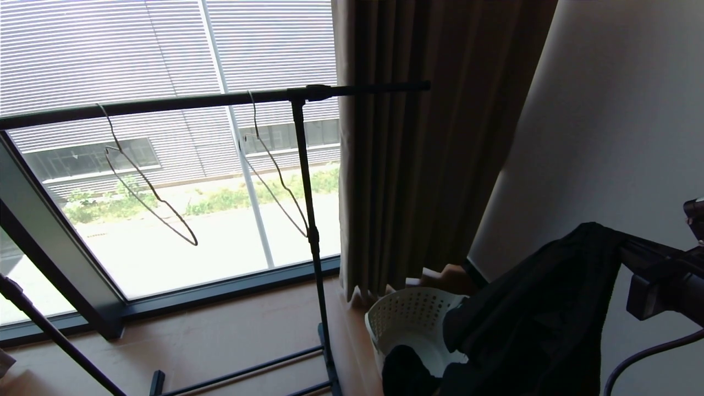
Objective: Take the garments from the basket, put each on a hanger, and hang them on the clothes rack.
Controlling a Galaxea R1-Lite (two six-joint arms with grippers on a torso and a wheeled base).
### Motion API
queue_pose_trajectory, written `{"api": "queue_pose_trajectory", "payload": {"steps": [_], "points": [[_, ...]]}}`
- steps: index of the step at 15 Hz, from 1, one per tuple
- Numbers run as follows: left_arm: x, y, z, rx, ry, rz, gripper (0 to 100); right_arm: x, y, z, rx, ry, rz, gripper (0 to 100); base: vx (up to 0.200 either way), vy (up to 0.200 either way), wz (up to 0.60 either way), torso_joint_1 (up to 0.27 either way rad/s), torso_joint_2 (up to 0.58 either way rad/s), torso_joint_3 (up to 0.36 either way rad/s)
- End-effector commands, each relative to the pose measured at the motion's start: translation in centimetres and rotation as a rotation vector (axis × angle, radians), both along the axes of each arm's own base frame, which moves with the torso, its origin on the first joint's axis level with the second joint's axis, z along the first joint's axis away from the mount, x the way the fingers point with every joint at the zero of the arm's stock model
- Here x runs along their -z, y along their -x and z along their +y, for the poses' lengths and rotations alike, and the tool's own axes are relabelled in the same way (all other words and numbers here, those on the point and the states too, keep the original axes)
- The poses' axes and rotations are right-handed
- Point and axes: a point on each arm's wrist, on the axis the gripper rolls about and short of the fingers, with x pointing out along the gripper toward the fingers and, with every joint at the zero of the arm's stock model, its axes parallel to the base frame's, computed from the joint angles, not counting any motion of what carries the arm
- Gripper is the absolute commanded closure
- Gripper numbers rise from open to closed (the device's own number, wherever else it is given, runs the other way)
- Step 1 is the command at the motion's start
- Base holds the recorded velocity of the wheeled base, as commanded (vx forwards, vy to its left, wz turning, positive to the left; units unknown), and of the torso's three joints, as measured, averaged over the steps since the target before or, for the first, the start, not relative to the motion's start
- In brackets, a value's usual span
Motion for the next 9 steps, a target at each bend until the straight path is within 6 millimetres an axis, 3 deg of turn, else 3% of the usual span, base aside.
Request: {"api": "queue_pose_trajectory", "payload": {"steps": [1,7,9], "points": [[0.0,-0.01,0.0,-0.002,0.002,0.002,0,0.18,-0.01,0.01,-0.001,0.007,0.007,100,0.0,0.0,0.0,0.105,-0.25,-0.149],[-0.01,-0.01,0.0,-0.001,0.001,0.0,0,0.46,-0.02,0.01,-0.001,0.01,0.019,100,0.0,0.0,0.0,0.015,-0.03,-0.016],[0.0,-0.01,0.0,0.0,-0.001,0.002,0,0.49,-0.05,0.02,-0.001,0.011,0.021,100,0.0,0.0,0.6,0.002,0.0,0.002]]}}
